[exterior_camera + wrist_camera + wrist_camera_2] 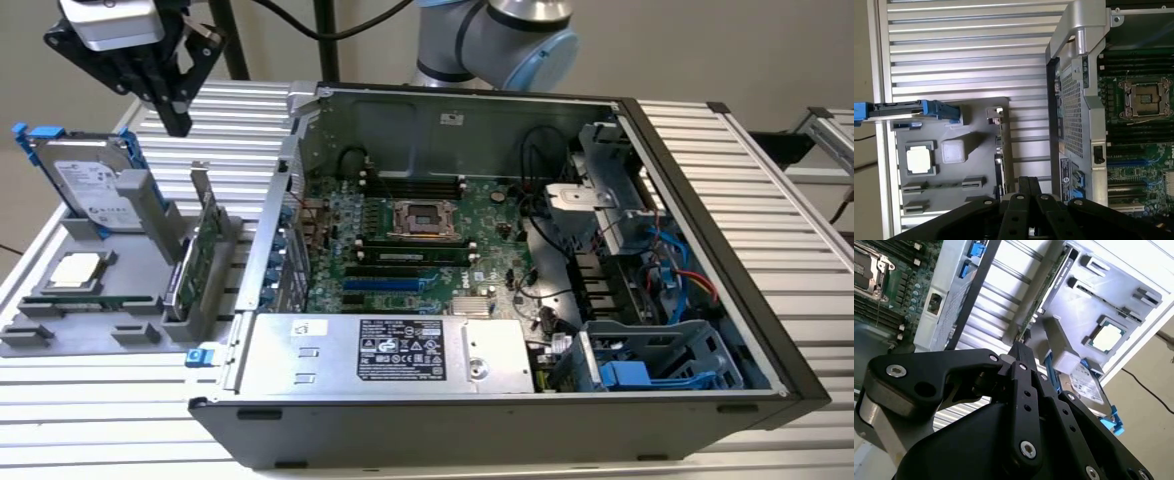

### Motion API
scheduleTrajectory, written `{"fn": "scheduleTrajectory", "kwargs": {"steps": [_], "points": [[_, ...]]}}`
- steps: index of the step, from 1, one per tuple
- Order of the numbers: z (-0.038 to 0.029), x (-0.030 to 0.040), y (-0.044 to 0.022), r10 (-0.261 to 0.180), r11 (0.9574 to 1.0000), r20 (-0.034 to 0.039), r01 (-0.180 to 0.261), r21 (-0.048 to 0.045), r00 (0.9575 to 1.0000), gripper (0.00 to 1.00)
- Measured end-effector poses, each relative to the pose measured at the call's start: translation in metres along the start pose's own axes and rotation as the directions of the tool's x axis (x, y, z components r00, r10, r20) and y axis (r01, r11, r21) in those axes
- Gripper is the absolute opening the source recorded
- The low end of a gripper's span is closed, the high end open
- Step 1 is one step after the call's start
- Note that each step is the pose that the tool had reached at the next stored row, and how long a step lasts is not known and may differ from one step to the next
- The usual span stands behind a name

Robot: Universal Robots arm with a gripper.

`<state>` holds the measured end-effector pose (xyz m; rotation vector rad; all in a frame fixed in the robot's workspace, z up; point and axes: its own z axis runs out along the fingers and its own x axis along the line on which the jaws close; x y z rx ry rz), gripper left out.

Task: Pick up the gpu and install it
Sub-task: 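Reach for the gpu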

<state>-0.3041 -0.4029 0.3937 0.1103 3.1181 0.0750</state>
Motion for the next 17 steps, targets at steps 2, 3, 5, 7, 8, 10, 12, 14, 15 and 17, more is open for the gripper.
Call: {"fn": "scheduleTrajectory", "kwargs": {"steps": [2, 3, 5, 7, 8, 10, 12, 14, 15, 17], "points": [[-0.0001, 0.0014, -0.0002, 0.0, 1.0, 0.0, 0.0, 0.0, 1.0, 0.0], [-0.0001, 0.0019, -0.0003, 0.0, 1.0, 0.0, 0.0, 0.0, 1.0, 0.0], [-0.0001, 0.0031, -0.0005, 0.0, 1.0, 0.0, 0.0, 0.0, 1.0, 0.0], [-0.0001, 0.0043, -0.0007, 0.0, 1.0, 0.0001, 0.0, 0.0, 1.0, 0.0], [-0.0001, 0.0048, -0.0007, 0.0, 1.0, 0.0, 0.0, 0.0, 1.0, 0.0], [-0.0001, 0.0058, -0.0008, 0.0, 1.0, 0.0, 0.0, 0.0, 1.0, 0.0], [-0.0002, 0.0066, -0.0009, 0.0, 1.0, 0.0, 0.0, 0.0, 1.0, 0.0], [-0.0002, 0.0073, -0.001, 0.0, 1.0, 0.0, 0.0, 0.0, 1.0, 0.0], [-0.0002, 0.0076, -0.001, 0.0, 1.0, 0.0, 0.0, 0.0, 1.0, 0.0], [-0.0002, 0.0083, -0.0011, 0.0, 1.0, 0.0, 0.0, 0.0, 1.0, 0.0]]}}
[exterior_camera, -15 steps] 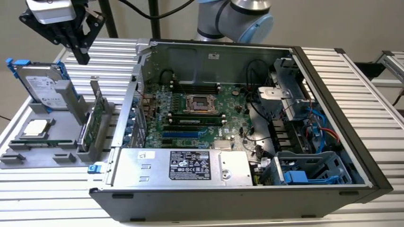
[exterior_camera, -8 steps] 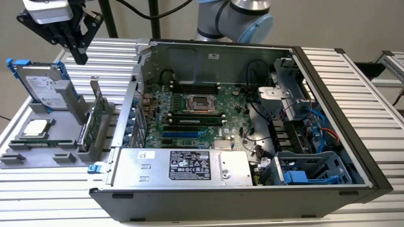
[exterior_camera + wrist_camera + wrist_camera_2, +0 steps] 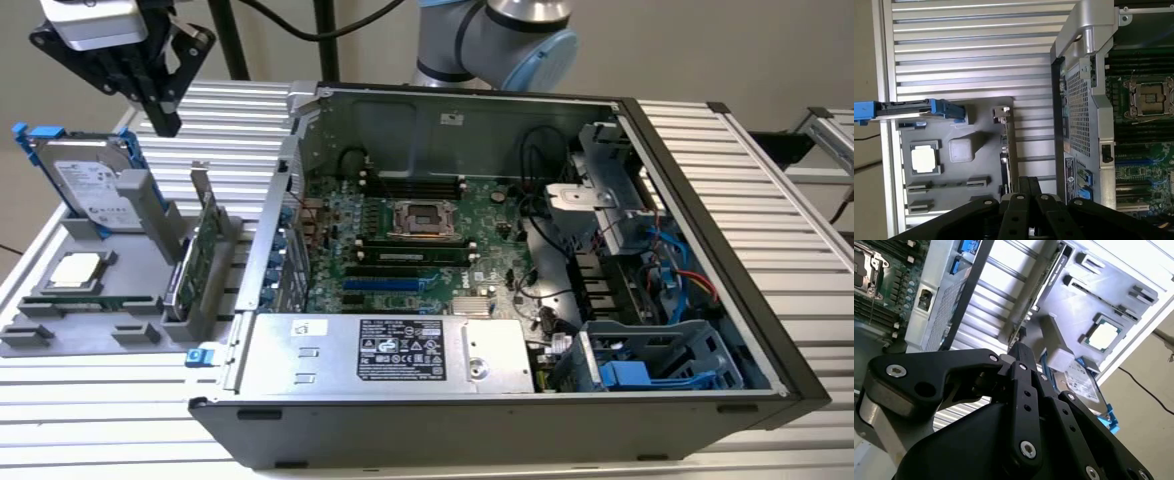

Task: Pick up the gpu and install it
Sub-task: 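Reach for the gpu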

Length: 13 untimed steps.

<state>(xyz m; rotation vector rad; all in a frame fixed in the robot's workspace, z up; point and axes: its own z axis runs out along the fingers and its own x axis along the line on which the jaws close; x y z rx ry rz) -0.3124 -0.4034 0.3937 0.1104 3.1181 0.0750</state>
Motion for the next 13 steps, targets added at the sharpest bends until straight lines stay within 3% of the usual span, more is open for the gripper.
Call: {"fn": "scheduleTrajectory", "kwargs": {"steps": [13], "points": [[-0.0001, 0.0046, -0.0004, 0.0, 1.0, 0.0, 0.0, 0.0, 1.0, 0.0]]}}
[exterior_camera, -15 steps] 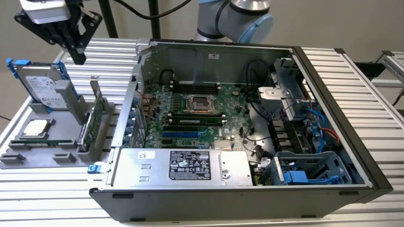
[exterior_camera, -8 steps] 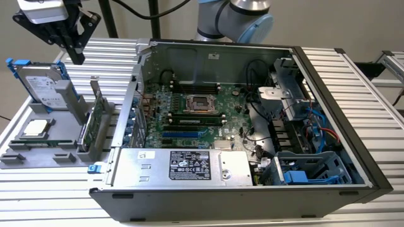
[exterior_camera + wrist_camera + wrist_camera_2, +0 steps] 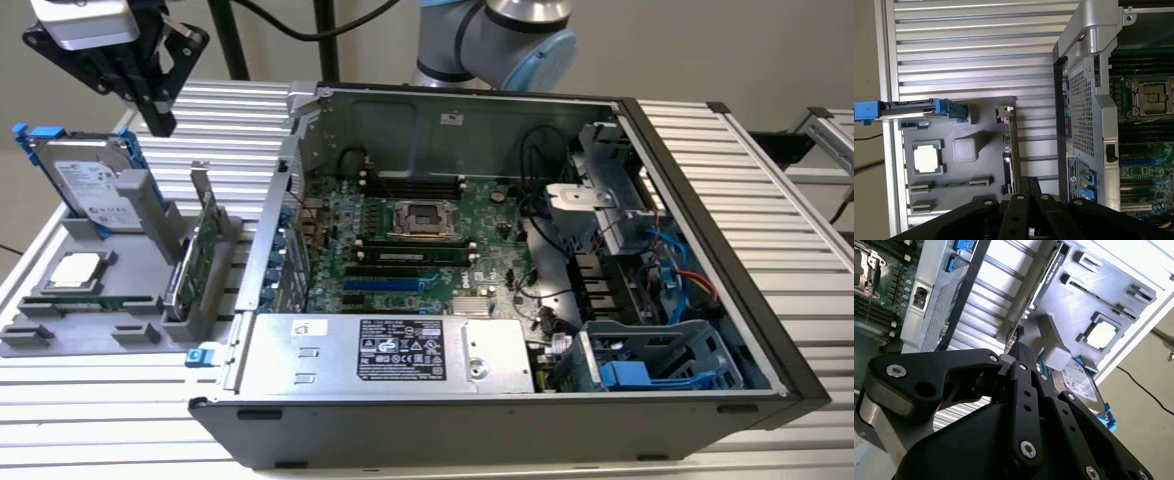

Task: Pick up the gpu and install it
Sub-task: 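Reach for the gpu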

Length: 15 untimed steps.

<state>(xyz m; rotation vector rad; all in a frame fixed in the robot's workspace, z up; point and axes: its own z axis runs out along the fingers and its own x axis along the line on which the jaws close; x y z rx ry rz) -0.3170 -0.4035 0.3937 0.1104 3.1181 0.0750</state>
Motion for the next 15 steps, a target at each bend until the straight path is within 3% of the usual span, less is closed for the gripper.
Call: {"fn": "scheduleTrajectory", "kwargs": {"steps": [15], "points": [[-0.0001, 0.0062, -0.0005, 0.0, 1.0, 0.0001, 0.0, 0.0, 1.0, 0.0]]}}
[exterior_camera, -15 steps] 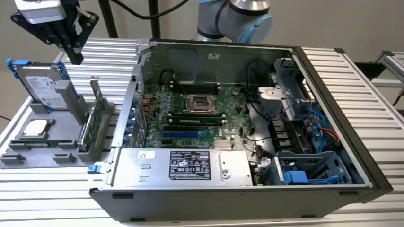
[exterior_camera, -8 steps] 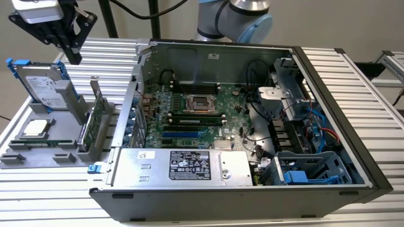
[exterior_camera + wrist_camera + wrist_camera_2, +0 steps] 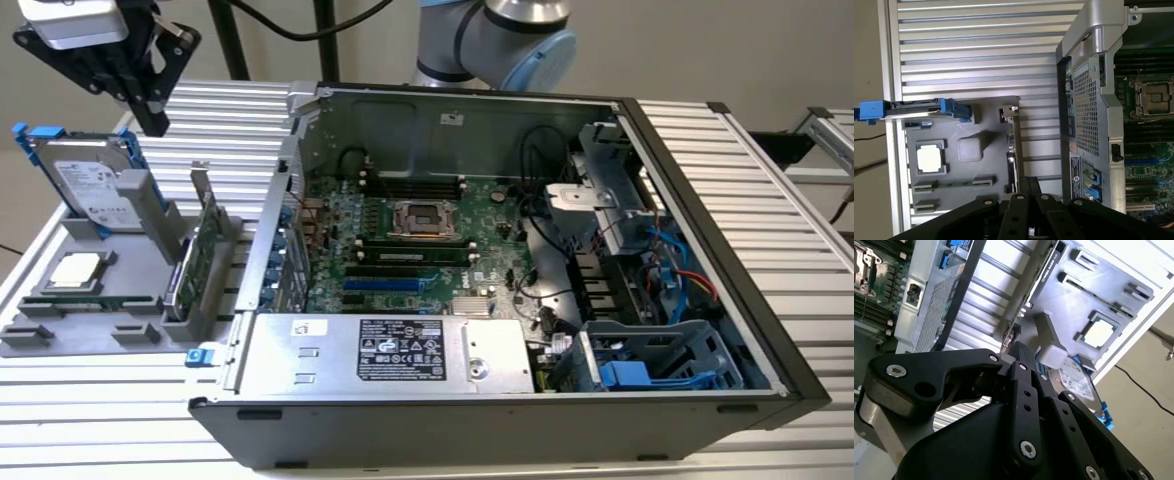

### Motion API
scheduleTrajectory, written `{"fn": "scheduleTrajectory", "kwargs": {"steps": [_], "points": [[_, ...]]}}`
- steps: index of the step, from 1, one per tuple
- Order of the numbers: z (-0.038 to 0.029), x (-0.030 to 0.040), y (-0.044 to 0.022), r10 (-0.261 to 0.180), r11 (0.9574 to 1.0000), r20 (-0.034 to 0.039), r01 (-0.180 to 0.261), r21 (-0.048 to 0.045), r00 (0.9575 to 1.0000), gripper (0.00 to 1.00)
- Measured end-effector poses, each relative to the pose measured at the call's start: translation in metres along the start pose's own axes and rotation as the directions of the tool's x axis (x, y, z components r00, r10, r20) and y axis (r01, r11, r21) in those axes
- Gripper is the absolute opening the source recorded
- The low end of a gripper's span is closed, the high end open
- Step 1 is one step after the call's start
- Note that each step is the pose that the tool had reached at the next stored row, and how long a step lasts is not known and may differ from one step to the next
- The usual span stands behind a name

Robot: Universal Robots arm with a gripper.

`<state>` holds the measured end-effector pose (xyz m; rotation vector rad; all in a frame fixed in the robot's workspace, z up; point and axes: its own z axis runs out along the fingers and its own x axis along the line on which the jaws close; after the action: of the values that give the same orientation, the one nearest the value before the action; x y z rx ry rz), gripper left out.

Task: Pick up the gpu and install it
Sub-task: 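Reach for the gpu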

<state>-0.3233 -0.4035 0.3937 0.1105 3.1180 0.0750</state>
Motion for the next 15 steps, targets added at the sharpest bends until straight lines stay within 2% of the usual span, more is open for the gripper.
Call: {"fn": "scheduleTrajectory", "kwargs": {"steps": [15], "points": [[-0.0002, 0.0066, -0.0006, 0.0, 1.0, 0.0, 0.0, 0.0, 1.0, 0.0]]}}
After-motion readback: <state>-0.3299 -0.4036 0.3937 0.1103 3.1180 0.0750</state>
